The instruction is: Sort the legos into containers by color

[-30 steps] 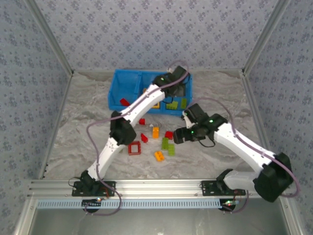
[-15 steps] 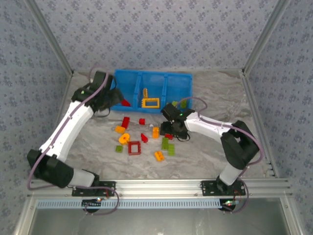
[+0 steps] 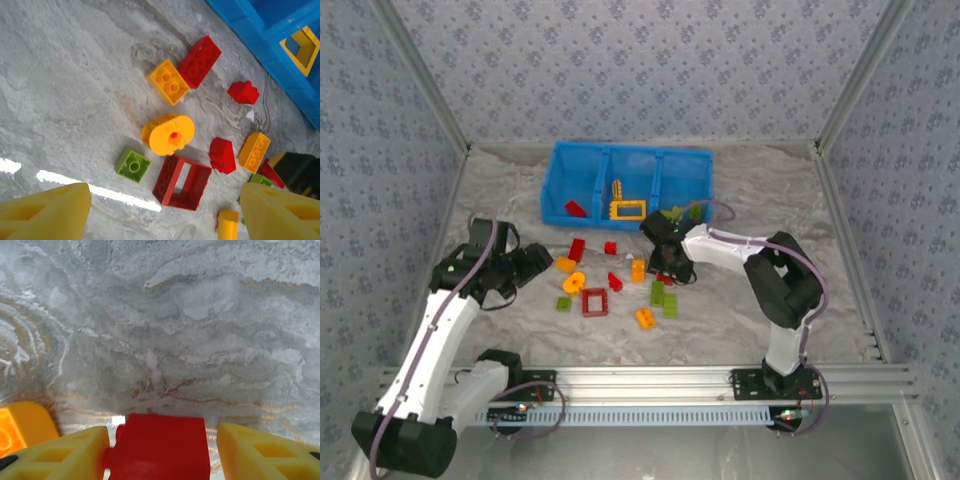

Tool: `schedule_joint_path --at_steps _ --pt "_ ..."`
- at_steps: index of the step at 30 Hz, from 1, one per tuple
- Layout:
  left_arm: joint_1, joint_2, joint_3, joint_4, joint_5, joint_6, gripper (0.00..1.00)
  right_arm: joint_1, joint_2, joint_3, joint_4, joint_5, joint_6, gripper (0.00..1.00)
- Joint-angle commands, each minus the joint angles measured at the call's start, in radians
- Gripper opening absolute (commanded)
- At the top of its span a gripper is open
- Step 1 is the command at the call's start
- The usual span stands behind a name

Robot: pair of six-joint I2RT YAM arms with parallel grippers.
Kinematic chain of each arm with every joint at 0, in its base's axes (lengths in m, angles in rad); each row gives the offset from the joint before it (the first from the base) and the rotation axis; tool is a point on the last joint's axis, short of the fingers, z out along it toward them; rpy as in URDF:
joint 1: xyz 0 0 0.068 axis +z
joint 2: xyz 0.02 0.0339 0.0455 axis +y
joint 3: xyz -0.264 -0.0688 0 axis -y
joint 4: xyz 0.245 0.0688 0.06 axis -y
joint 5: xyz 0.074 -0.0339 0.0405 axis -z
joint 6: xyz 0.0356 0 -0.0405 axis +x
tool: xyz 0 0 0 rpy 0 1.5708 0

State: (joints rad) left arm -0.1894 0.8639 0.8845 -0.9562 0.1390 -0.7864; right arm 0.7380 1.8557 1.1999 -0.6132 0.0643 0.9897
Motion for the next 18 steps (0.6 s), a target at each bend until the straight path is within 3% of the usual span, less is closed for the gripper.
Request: schedule_joint_path --at_steps 1,6,9,13,18 --pt "0.016 -0.041 -0.057 -0.061 0.075 -0.002 0.8 -0.002 0.029 0.027 -0.002 0.003 0.017 0.55" --pt "0.027 -0.078 -0.113 -0.044 0.089 -0.039 0.82 0.004 0.016 0.046 -0.03 0.027 0.002 0.37" --pt "0.027 -0.078 -0.114 -0.048 0.073 -0.043 0.82 0.053 -0.026 0.133 -0.083 0.113 -0.096 0.34" --pt "0.03 -0.067 -0.118 -0.08 -0.01 -0.069 0.82 0.118 0.012 0.339 -0.053 0.118 -0.272 0.34" --pt "0.045 -0.011 -0.149 -0.093 -0.035 -0.138 0.81 0.145 0.266 0.755 -0.115 0.057 -0.465 0.34"
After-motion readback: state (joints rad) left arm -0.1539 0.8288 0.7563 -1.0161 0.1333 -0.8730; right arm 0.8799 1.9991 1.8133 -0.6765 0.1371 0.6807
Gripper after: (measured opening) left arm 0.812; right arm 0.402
